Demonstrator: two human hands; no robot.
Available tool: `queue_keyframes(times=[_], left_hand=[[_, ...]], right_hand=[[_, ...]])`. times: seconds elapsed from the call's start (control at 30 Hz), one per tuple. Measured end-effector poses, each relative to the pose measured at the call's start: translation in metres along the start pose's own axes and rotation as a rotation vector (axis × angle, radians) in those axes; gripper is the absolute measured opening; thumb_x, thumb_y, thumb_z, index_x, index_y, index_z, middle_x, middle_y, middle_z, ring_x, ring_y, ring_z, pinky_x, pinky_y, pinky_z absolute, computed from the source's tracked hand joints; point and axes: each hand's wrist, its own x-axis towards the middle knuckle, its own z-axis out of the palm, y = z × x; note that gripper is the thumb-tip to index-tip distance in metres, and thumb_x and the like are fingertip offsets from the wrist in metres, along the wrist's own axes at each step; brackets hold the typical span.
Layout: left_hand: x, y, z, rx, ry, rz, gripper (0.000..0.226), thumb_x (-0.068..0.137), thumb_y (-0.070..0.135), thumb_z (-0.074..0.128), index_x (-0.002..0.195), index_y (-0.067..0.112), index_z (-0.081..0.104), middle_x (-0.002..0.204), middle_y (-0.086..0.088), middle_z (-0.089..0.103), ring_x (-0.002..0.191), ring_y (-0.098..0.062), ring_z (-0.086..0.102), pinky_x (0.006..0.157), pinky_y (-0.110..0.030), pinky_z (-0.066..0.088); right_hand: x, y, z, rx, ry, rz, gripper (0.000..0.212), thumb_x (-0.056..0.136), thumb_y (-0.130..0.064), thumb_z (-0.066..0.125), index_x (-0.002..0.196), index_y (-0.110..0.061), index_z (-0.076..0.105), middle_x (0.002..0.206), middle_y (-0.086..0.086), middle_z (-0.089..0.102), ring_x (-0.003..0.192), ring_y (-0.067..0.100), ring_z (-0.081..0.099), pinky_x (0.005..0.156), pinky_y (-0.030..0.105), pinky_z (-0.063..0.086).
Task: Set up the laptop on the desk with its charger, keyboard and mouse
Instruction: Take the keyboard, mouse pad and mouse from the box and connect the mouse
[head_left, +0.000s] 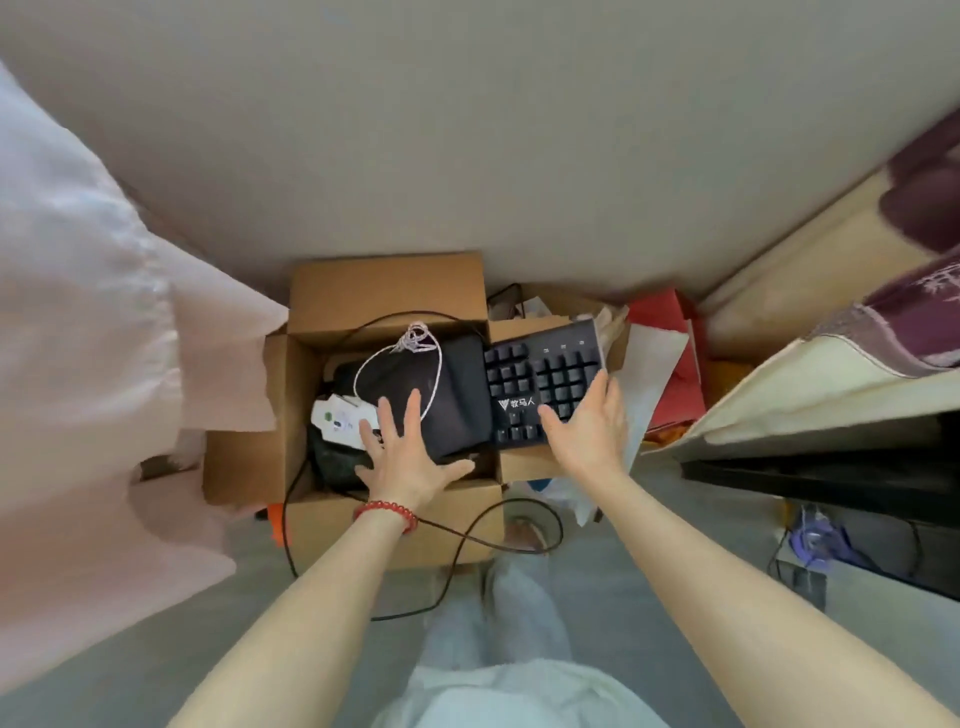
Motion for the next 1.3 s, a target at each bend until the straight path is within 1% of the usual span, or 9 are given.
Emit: queue_keyframes(times=[0.17,0.3,0.47,0.6,0.73,0.83,1.07,1.2,1.3], left_hand=[[0.035,-0.005,0.028,0.157,-0.006,0.022,0.125,0.058,0.064,0.072,0.137,0.045,-0.023,0.154,0.0,-0.023,0.139,-0.035,-0.021,0.105,-0.069,0.008],[0.057,-0.019,0.027,0.188,0.027,0.079,0.114,0.061,0.065,0.07,0.139,0.048,-0.011,0.157,0.007,-0.008,0.141,-0.033,-0.016,0.103,-0.072,0.006],[0.057,-0.039,0.015,0.121,0.036,0.182,0.095,0.072,0.039,0.072,0.143,0.04,0.009,0.156,-0.002,0.009,0.141,-0.029,0.011,0.108,-0.065,0.015],[0.053,-0.044,0.008,0.105,0.052,0.217,0.087,0.078,0.024,0.068,0.145,0.032,0.013,0.154,-0.01,0.018,0.138,-0.031,0.023,0.111,-0.057,0.021],[0.051,-0.045,0.005,0.149,0.02,0.277,0.082,0.081,0.023,0.065,0.145,0.03,0.014,0.152,-0.012,0.021,0.137,-0.032,0.023,0.111,-0.054,0.023],[0.049,-0.049,0.004,0.165,-0.037,0.34,0.086,0.079,0.029,0.067,0.146,0.028,0.011,0.153,-0.011,0.018,0.139,-0.03,0.015,0.114,-0.048,0.021],[0.067,-0.071,-0.014,0.651,-0.138,0.316,0.11,0.074,0.024,0.068,0.142,0.031,-0.018,0.156,-0.009,-0.008,0.143,-0.032,-0.008,0.112,-0.052,0.014],[0.083,-0.073,-0.027,0.809,-0.022,0.23,0.094,0.082,0.016,0.06,0.145,0.028,-0.01,0.156,-0.011,0.005,0.142,-0.035,0.002,0.111,-0.049,0.022],[0.09,-0.075,-0.028,0.839,0.066,0.24,0.074,0.084,0.01,0.056,0.143,0.017,0.012,0.149,-0.01,0.026,0.137,-0.032,0.023,0.103,-0.042,0.036]], right_hand=[[0.027,0.005,0.013,0.028,0.09,0.1,0.09,0.085,-0.043,0.058,0.146,-0.011,0.001,0.15,0.016,0.024,0.136,0.034,0.025,0.107,0.049,0.026],[0.04,0.006,0.008,0.106,0.068,0.14,0.086,0.082,-0.045,0.061,0.144,-0.011,0.012,0.139,0.015,0.037,0.128,0.034,0.037,0.103,0.05,0.036],[0.041,0.004,0.003,0.148,0.048,0.138,0.06,0.079,-0.049,0.061,0.12,-0.009,0.043,0.118,0.009,0.054,0.106,0.031,0.054,0.083,0.044,0.049],[0.03,-0.004,0.011,0.166,0.121,0.13,0.052,0.078,-0.051,0.061,0.108,-0.011,0.045,0.107,0.004,0.056,0.095,0.028,0.056,0.073,0.038,0.046],[0.029,-0.002,0.017,0.15,0.173,0.188,0.055,0.081,-0.048,0.06,0.114,-0.007,0.045,0.114,0.008,0.053,0.101,0.03,0.055,0.074,0.038,0.044],[0.033,0.004,0.02,0.141,0.203,0.236,0.061,0.081,-0.046,0.06,0.122,-0.004,0.043,0.122,0.013,0.05,0.112,0.034,0.051,0.088,0.045,0.046],[0.031,-0.002,0.037,0.007,0.337,0.205,0.067,0.088,-0.04,0.054,0.138,-0.005,0.027,0.134,0.017,0.041,0.127,0.033,0.035,0.098,0.049,0.03],[0.033,0.002,0.041,-0.025,0.357,0.185,0.069,0.089,-0.041,0.051,0.141,-0.007,0.022,0.136,0.016,0.04,0.127,0.032,0.035,0.099,0.049,0.028],[0.034,0.004,0.043,-0.022,0.362,0.177,0.068,0.089,-0.041,0.051,0.14,-0.006,0.022,0.137,0.016,0.039,0.127,0.032,0.035,0.099,0.05,0.028]])
